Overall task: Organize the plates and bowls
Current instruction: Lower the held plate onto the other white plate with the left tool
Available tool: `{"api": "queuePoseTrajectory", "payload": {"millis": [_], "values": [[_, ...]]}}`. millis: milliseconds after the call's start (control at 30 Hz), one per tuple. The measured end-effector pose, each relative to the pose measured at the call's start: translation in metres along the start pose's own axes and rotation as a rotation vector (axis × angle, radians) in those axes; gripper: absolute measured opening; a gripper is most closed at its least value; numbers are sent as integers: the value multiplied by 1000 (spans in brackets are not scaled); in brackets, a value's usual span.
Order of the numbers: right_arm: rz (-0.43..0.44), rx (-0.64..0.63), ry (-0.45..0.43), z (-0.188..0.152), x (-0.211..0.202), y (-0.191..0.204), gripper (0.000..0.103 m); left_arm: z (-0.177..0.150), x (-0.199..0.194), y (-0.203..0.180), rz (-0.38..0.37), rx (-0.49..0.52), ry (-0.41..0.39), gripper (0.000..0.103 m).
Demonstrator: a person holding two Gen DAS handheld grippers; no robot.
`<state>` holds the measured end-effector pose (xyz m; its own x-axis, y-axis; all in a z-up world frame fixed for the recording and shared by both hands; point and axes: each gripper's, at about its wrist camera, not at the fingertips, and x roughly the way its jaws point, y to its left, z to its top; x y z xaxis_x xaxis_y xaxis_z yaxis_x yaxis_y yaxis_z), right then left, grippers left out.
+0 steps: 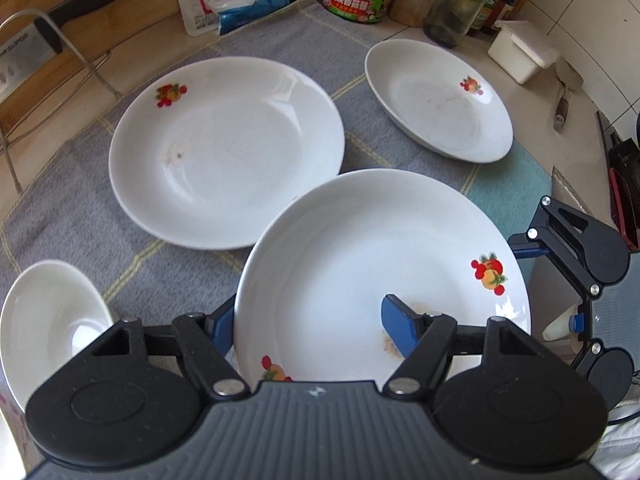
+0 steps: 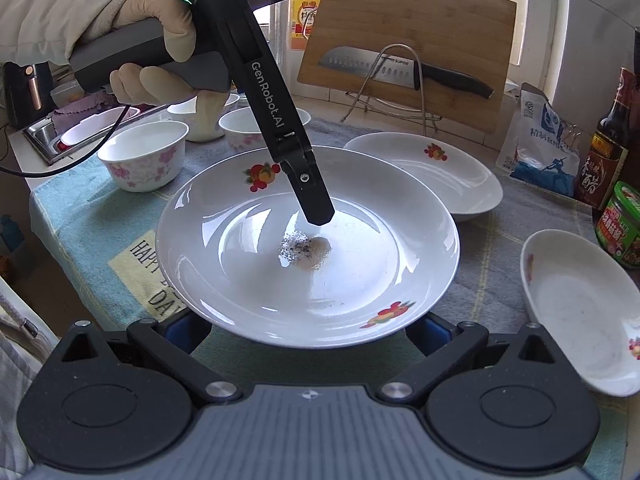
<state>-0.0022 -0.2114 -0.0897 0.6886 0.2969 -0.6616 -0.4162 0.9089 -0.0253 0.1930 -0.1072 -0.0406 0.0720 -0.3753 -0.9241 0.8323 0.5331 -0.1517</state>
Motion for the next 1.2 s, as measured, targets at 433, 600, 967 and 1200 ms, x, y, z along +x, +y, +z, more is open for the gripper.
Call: {"api": "queuePoseTrajectory", "payload": {"millis": [433, 600, 967, 1200], "values": [[-48, 2, -8, -6, -22, -47, 103, 54, 12, -33, -16, 44, -29, 72], [-71, 14, -15, -10, -28, -65, 103, 78, 21, -44, -19, 63, -21, 72], [-146, 92, -23, -23, -41, -99, 103, 133, 48, -77, -43, 154, -11, 72], [-202, 144, -20, -34, -50, -119, 103, 162, 68, -96, -72, 219, 0, 72]]}}
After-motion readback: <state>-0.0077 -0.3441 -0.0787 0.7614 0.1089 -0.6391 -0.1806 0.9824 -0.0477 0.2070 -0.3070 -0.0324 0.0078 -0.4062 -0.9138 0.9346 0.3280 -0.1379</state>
